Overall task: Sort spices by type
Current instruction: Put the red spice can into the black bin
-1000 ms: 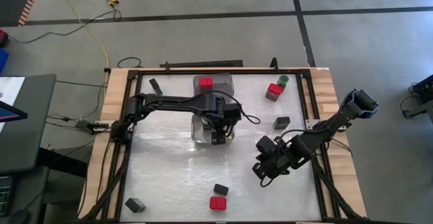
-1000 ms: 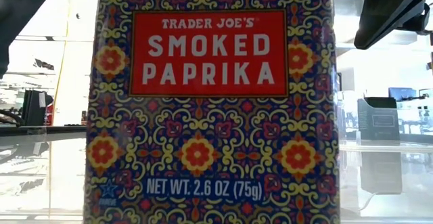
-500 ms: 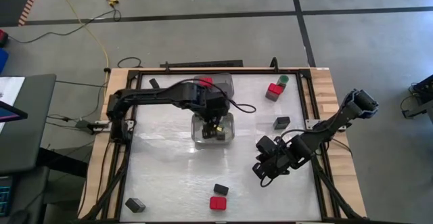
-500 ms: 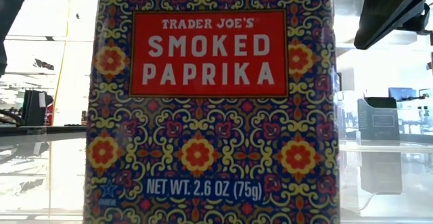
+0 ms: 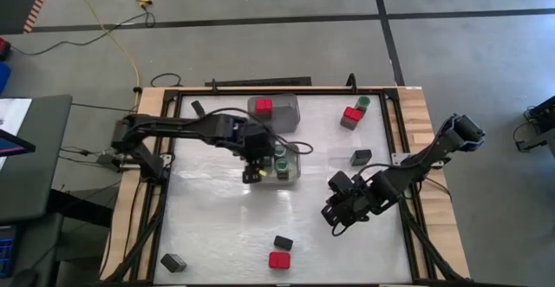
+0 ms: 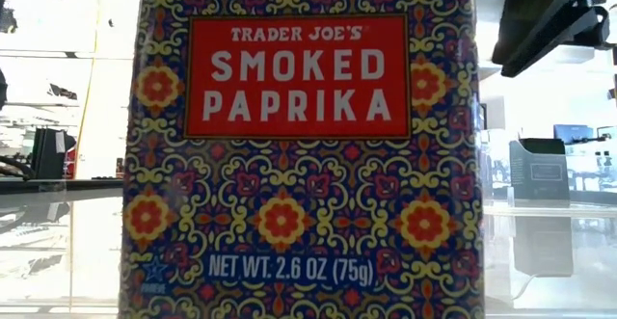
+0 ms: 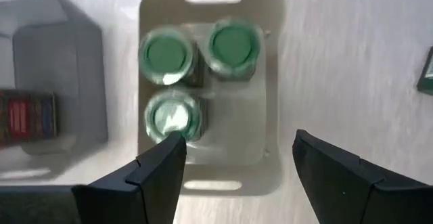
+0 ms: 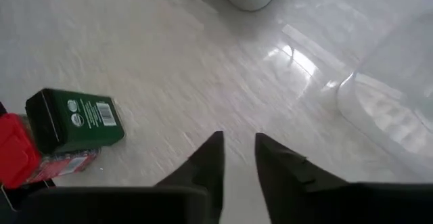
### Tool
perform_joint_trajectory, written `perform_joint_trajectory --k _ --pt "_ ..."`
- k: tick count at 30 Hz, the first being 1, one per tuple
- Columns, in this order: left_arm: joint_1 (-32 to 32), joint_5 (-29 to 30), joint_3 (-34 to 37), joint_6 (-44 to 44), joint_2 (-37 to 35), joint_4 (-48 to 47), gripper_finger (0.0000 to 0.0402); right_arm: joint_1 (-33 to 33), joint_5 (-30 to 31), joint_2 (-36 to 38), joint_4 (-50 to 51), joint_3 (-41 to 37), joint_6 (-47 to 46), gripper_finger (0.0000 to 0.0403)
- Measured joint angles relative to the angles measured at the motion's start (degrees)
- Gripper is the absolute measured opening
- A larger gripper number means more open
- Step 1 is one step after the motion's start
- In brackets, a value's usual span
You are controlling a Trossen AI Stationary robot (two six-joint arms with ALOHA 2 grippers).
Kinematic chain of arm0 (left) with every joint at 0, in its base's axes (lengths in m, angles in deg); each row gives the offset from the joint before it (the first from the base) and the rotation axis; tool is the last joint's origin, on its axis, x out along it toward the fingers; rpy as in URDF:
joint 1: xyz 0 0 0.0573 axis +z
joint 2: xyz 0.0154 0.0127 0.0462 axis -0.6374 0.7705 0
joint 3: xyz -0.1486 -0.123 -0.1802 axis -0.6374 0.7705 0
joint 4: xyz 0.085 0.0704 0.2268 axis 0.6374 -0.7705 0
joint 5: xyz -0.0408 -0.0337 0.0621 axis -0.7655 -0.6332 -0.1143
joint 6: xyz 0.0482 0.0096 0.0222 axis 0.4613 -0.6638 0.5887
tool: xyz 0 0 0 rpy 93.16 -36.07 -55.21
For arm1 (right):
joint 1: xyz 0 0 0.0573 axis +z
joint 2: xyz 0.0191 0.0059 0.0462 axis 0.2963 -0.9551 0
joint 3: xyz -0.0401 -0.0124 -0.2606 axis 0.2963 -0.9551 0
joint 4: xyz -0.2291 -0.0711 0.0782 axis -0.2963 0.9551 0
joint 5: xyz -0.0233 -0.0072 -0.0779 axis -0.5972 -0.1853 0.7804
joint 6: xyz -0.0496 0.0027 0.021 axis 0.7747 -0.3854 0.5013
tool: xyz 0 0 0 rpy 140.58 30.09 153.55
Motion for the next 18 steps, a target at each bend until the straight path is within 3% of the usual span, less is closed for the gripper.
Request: perform_joint_trajectory --k 10,14,18 --pt "3.5 0.3 25.1 -6.8 -23.1 9.8 0.0261 -7.3 0.0 0.0 0.4 0.0 0.6 0.0280" --pt "4.9 2.8 31.6 -6.6 -31.4 11.3 0.0261 -10.9 0.0 0.0 -0.3 0.0 0.5 0.0310" --pt "5.3 9.4 36.0 -6.2 -37.5 12.1 0.0261 -14.3 0.0 0.0 -1.0 0.0 0.1 0.0319"
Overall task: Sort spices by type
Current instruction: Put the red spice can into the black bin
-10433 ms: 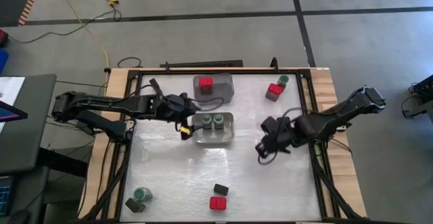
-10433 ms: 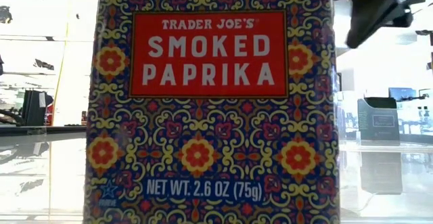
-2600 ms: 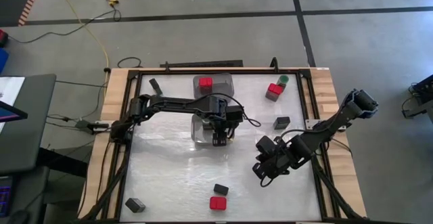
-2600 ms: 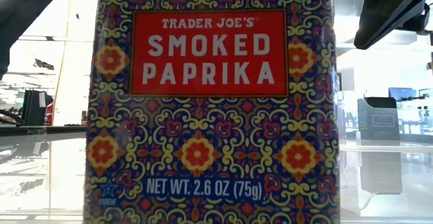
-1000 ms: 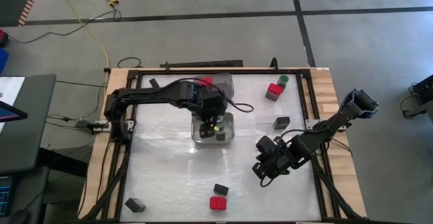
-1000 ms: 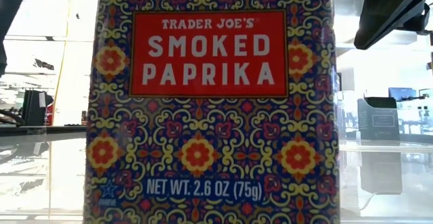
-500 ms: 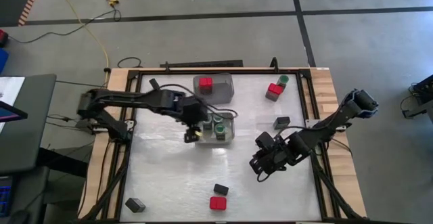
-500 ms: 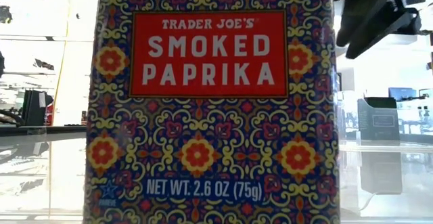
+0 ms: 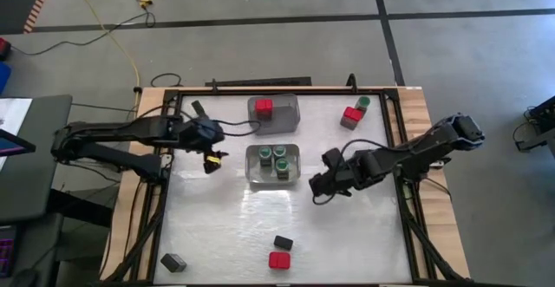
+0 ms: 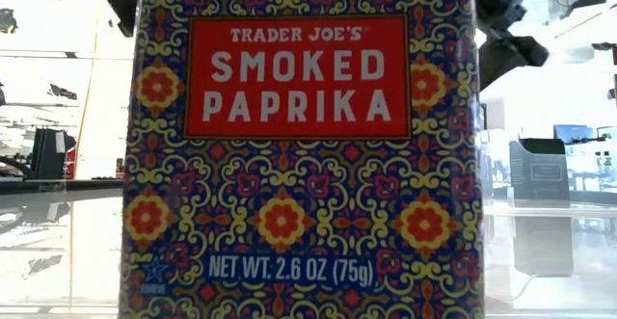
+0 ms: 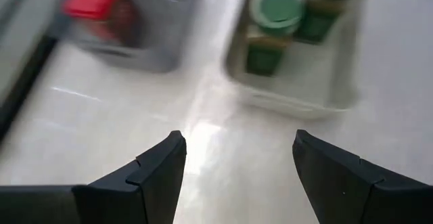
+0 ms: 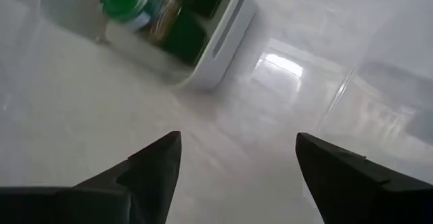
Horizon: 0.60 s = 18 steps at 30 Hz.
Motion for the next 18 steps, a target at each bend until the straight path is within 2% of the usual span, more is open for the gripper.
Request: perform_joint_trajectory --k 3,8,11,14,18 --pt "0.0 4.6 2.3 1.6 -3.1 -0.1 0.0261 -3.3 0.0 0.0 -0.1 0.0 3.8 0.0318" --pt "0.0 5.1 3.7 2.3 -5.5 0.0 0.0261 -9.7 0.0 0.0 -0.9 0.0 5.3 0.0317" --pt "0.0 5.1 5.3 3.1 -6.6 1.2 0.0261 -14.2 0.0 0.5 -1.7 0.0 9.8 0.0317" --pt "0.0 5.0 9.3 2.7 -8.8 5.7 0.0261 -18.7 0.0 1.0 -2.2 1.6 17.1 0.0317" --pt "0.0 4.0 15.3 4.2 -12.7 13.6 0.0261 -25.0 0.0 1.0 -2.1 5.9 33.2 0.0317"
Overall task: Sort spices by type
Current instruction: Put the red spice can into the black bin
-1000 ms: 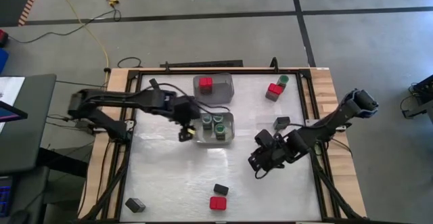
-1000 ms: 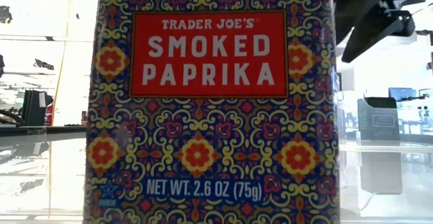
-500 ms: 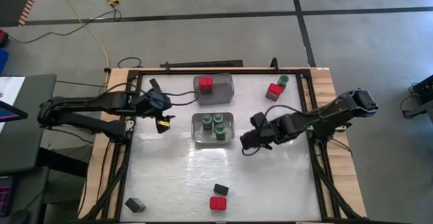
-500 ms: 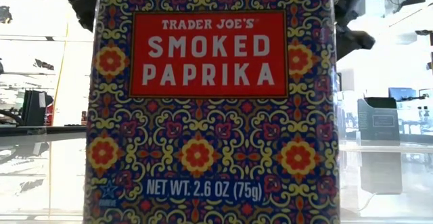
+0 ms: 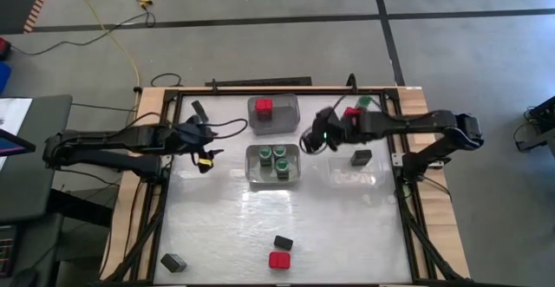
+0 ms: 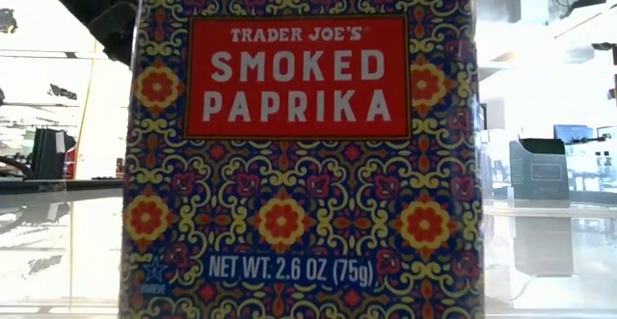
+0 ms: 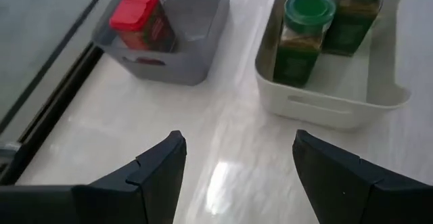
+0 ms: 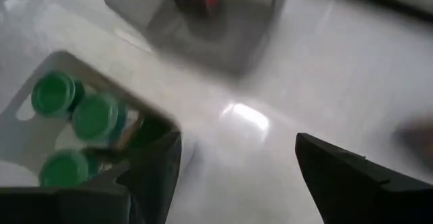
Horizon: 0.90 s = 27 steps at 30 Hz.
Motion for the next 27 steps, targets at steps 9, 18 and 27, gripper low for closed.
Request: perform_joint_trajectory --k 9,18,27 --pt "0.0 0.1 2.5 -1.0 -3.8 3.1 0.0261 -19.7 -6.1 0.0 14.3 9.7 19.8 0.0317" --pt "0.0 1.6 2.5 -2.8 -3.4 3.4 0.0261 -33.6 -10.2 -3.8 20.3 9.9 46.4 0.0317" --pt "1.5 1.6 2.5 -8.6 -3.4 3.3 0.0261 -34.0 -12.0 -14.3 23.5 9.9 58.6 0.0317"
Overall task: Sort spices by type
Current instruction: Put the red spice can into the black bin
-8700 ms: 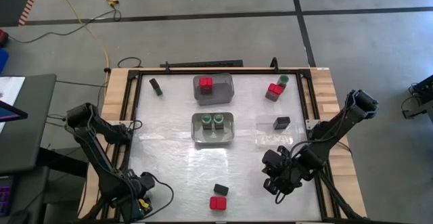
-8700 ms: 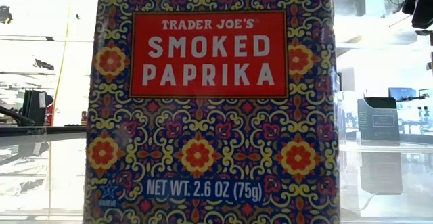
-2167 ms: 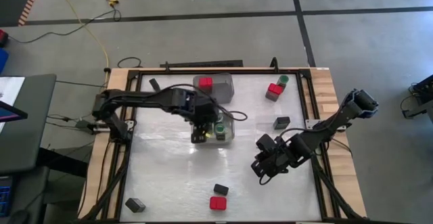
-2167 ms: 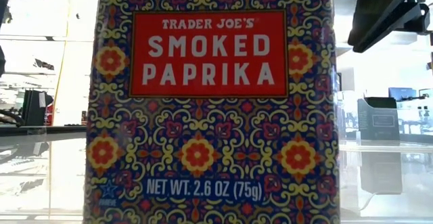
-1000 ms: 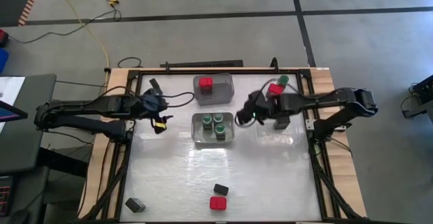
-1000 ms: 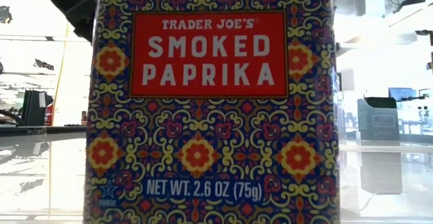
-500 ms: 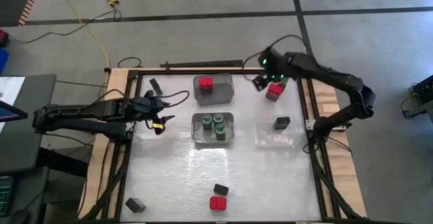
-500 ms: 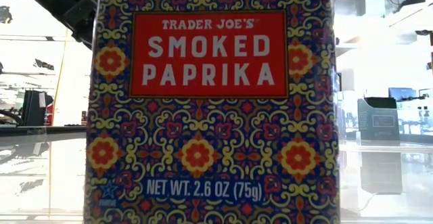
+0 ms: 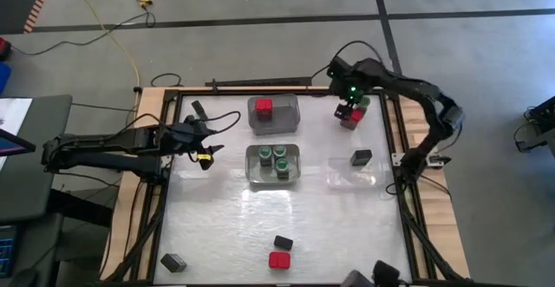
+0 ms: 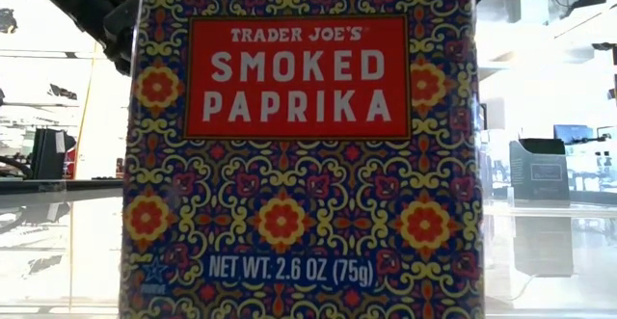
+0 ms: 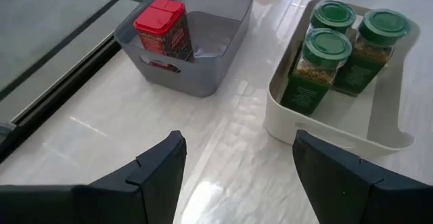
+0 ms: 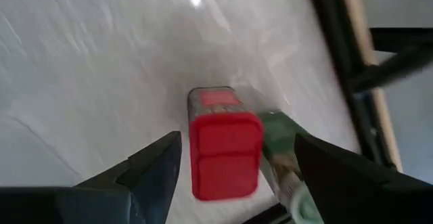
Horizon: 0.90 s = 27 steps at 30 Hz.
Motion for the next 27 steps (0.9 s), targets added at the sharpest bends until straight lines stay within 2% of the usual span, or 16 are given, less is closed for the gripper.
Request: perform_joint_trajectory --k 12,23,27 --pt "0.2 0.0 0.0 -3.9 0.0 -0.1 0.0261 -0.9 -0.2 -9.3 2.8 0.0 3.4 0.0317" --pt "0.2 0.0 0.0 -4.0 0.0 0.0 0.0261 -1.3 0.3 -10.2 7.0 0.0 4.4 0.0315" --pt "0.2 0.0 0.0 -4.0 0.0 0.0 0.0261 -1.7 0.3 -10.2 6.9 0.0 4.4 0.0293"
